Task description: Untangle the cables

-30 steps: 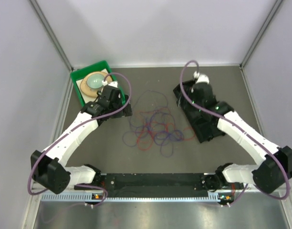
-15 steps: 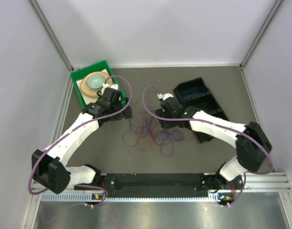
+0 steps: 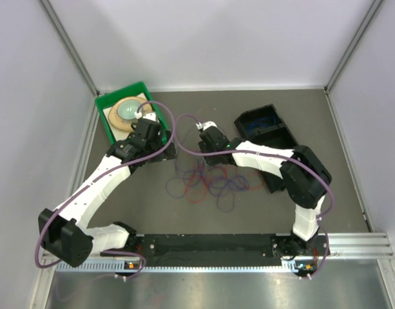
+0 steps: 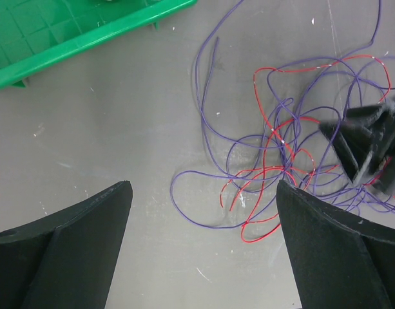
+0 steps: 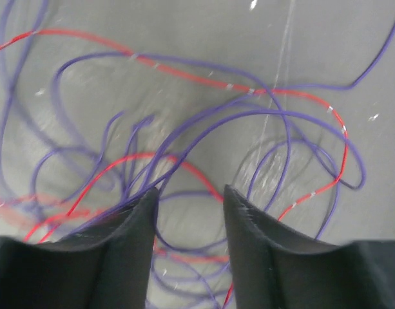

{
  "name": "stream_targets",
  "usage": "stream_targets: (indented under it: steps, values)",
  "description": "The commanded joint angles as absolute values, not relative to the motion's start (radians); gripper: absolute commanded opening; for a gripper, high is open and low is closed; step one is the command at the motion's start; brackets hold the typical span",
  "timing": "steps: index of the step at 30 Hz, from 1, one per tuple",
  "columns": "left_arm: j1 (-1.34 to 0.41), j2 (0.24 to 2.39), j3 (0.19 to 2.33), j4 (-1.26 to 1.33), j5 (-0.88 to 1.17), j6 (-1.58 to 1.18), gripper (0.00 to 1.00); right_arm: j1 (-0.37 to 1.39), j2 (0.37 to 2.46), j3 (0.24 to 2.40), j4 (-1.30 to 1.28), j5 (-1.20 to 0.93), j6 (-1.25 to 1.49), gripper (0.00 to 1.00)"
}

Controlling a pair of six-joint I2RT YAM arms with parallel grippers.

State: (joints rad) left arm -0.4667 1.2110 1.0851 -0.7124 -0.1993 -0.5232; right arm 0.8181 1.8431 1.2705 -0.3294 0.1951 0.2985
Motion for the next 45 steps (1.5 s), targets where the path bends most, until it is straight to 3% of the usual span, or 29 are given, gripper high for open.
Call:
stream_targets:
  steps: [1, 2, 7, 11, 23, 32, 37, 45]
  values:
    - [-0.466, 1.177, 1.078, -0.715, -0.207, -0.532, 0.99, 0.828, 1.871, 1.309, -0.181, 0.319, 0.334, 0.21]
    - [-0.465, 1.175, 1.077, -0.716, -0.204, -0.532, 0.99, 0.828, 1.867, 1.295, -0.116, 0.319, 0.316, 0.0]
    - [-0.465, 1.154, 1.075, -0.726, -0.204, -0.529, 0.99, 0.821, 1.76, 1.237, -0.075, 0.379, 0.262, 0.0]
    - [-0.465, 1.154, 1.052, -0.693, -0.177, -0.523, 0.99, 0.789, 1.547, 1.253, -0.133, 0.353, 0.245, 0.0]
    - [-0.457, 1.206, 1.034, -0.637, -0.143, -0.586, 0.99, 0.716, 1.276, 1.566, -0.376, 0.199, 0.304, 0.0]
    - [-0.451, 1.196, 0.992, -0.595, -0.094, -0.598, 0.99, 0.707, 1.293, 1.26, -0.432, 0.164, 0.417, 0.0]
    - [-0.454, 1.25, 1.006, -0.563, 0.134, -0.525, 0.99, 0.707, 1.325, 1.131, -0.462, 0.152, 0.486, 0.0]
    - [-0.521, 1.409, 1.09, -0.416, 0.272, -0.575, 0.98, 0.707, 1.119, 1.054, -0.46, 0.199, 0.512, 0.0]
